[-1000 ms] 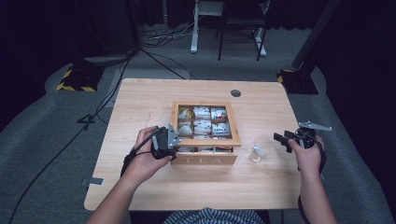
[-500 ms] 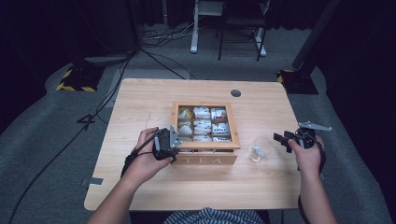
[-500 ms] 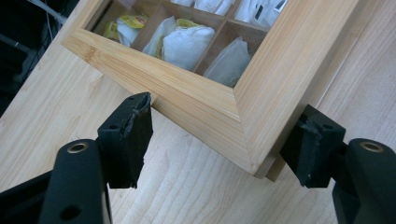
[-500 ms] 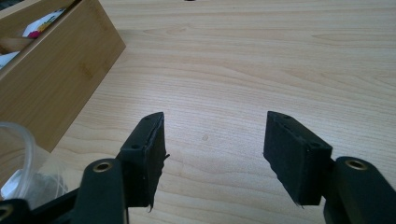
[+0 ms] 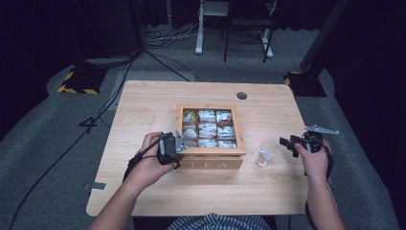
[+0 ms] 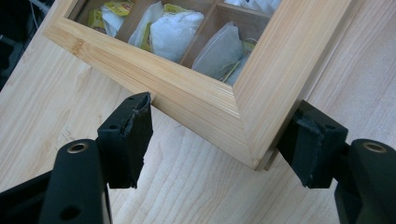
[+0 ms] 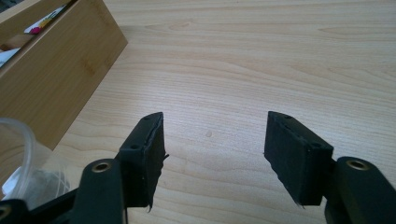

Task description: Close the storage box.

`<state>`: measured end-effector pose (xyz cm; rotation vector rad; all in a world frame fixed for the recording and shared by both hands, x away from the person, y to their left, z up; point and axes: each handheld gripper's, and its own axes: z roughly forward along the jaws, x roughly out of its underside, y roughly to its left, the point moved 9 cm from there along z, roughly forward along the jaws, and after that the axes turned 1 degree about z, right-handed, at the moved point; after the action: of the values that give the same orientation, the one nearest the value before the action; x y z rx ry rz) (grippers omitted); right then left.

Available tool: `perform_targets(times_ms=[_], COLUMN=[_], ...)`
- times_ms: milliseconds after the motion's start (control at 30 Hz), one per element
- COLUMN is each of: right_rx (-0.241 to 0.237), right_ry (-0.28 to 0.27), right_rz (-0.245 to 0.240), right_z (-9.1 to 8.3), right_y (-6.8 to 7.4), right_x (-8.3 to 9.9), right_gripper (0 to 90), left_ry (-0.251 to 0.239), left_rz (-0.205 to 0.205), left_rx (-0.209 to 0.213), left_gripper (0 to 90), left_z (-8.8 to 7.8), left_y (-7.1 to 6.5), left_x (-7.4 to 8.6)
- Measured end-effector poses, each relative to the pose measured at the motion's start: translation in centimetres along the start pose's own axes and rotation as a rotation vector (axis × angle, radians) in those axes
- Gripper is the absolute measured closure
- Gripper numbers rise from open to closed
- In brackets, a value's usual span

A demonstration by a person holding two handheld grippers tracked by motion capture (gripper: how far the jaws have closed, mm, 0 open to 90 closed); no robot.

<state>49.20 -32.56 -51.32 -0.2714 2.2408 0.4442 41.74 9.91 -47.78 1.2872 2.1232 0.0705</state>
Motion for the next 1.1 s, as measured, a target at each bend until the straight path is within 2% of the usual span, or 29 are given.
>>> perform_targets(times_ms=[100,167,267,400,533,567,633,867,1000,1100], right_rx=[0.001,0.001,0.001,0.000,-0.002,-0.004,-0.004,-0.004,-0.004,0.000], right_ry=[0.001,0.001,0.003,0.003,0.005,0.006,0.009,0.015,0.019,0.018], right_rz=[0.001,0.002,0.000,-0.001,0.001,0.000,-0.001,-0.003,-0.014,-0.017], right_z=[0.0,0.0,0.0,0.0,0.1,0.1,0.2,0.6,0.9,1.1], right_y=[0.0,0.0,0.0,0.0,0.0,0.0,0.0,0.0,0.2,0.2], right_x=[0.0,0.0,0.1,0.0,0.1,0.1,0.1,0.2,0.1,0.0], right_gripper=[38.6,38.6,38.6,38.6,38.5,38.5,38.4,37.9,37.6,37.1], left_ry=[-0.005,0.019,0.037,0.033,0.038,0.021,-0.043,-0.213,-0.264,-0.275], left_rz=[-0.018,-0.009,-0.006,-0.005,0.040,0.039,0.007,-0.144,-0.232,-0.279], left_rx=[0.054,0.075,0.081,0.080,0.069,0.084,0.106,0.129,0.100,0.062], left_gripper=[30.1,30.0,28.8,28.9,30.7,31.4,36.0,31.4,29.7,28.8], left_z=[0.0,0.2,0.5,0.5,0.3,0.2,-0.5,-3.2,-4.3,-4.9], left_y=[-0.5,-0.8,-1.0,-1.0,-1.2,-1.3,-1.3,0.3,1.7,2.9], left_x=[0.0,0.1,0.2,0.2,0.2,0.0,-0.6,-1.3,-0.8,0.1])
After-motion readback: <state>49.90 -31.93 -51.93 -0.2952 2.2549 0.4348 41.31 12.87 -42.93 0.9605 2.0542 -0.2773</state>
